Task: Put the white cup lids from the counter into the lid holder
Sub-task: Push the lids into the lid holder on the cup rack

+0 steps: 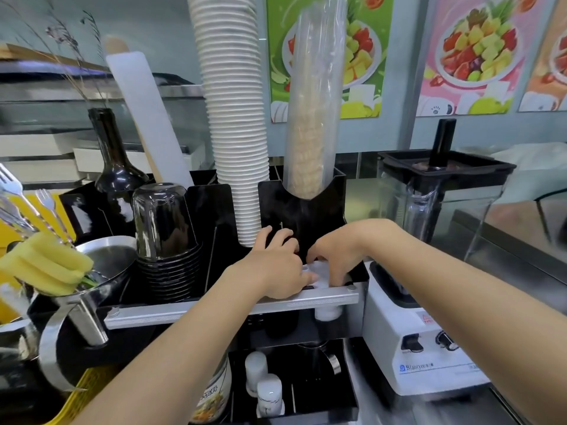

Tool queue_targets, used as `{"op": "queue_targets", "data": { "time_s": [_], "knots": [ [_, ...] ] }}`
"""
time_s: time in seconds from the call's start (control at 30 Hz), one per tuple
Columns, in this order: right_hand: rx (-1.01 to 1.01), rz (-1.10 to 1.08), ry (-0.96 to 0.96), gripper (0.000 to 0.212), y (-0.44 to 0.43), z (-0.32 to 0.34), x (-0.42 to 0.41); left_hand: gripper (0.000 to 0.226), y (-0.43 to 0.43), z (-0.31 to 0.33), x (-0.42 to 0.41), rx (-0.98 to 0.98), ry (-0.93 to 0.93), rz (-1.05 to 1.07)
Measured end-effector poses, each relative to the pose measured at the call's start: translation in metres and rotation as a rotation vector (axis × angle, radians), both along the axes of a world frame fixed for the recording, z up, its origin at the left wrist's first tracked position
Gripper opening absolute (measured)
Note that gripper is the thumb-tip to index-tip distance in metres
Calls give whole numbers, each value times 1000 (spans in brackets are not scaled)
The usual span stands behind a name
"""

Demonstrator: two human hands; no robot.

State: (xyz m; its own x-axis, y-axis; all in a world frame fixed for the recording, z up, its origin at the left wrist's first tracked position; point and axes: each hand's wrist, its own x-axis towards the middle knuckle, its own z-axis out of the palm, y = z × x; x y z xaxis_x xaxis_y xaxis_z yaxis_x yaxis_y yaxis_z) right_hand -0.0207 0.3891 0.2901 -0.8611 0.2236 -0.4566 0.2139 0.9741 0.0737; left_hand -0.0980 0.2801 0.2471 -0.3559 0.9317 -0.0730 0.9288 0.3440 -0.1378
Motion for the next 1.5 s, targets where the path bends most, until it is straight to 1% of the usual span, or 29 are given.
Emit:
{"op": "queue_targets", "data": {
  "time_s": [0.13,0.33,0.43,0.5,0.6,0.73,0.8,0.83,0.93,0.97,1.03,1.1,1.13,1.17,1.23,1.27,1.33,1.43,1.5],
  "knots": [
    [68,1,-50,45,-3,-8,-3,52,0,0,-1,-9,-10,-21],
    [117,40,-29,38,3,-14,-6,47,0,3,0,-4,38,-82],
    [90,53,-29,35,2,-14,-6,41,-1,3,-1,41,32,-113],
    [90,63,-30,28,2,-13,-5,40,-2,2,-1,82,27,-132],
    [89,64,-22,21,1,-13,-5,42,2,2,-3,49,49,-102],
    [62,20,-30,31,1,-13,-6,36,10,4,-4,-35,44,-41],
    [84,26,-24,29,2,-16,-6,37,10,3,-5,-38,27,-38],
    [104,31,-18,25,2,-16,-6,38,10,2,-5,-34,23,-43],
    [150,13,-7,6,-1,-14,-4,40,8,3,-4,-28,30,-62],
    [161,2,-12,5,-3,-14,-4,41,8,4,-3,-26,38,-66],
    [199,-11,-31,10,-6,-13,-3,41,6,4,-1,-18,48,-70],
    [240,-8,-52,21,-7,-14,-3,41,5,3,0,3,50,-75],
    [253,-3,-51,24,-6,-15,-3,41,4,3,0,13,51,-79],
    [266,-8,-54,23,-6,-15,-3,41,4,2,0,21,52,-84],
    [260,-21,-29,12,-4,-16,-3,42,4,2,0,27,53,-86],
    [255,-18,-12,10,-3,-18,-3,42,4,2,0,29,54,-85],
    [235,-17,-27,36,-5,-15,0,42,3,1,0,43,57,-91],
    [123,-21,12,48,-9,-4,7,41,-2,-3,0,129,67,-123],
    [35,-41,114,58,-10,6,15,39,-8,-7,2,262,58,-142]
  ]
}}
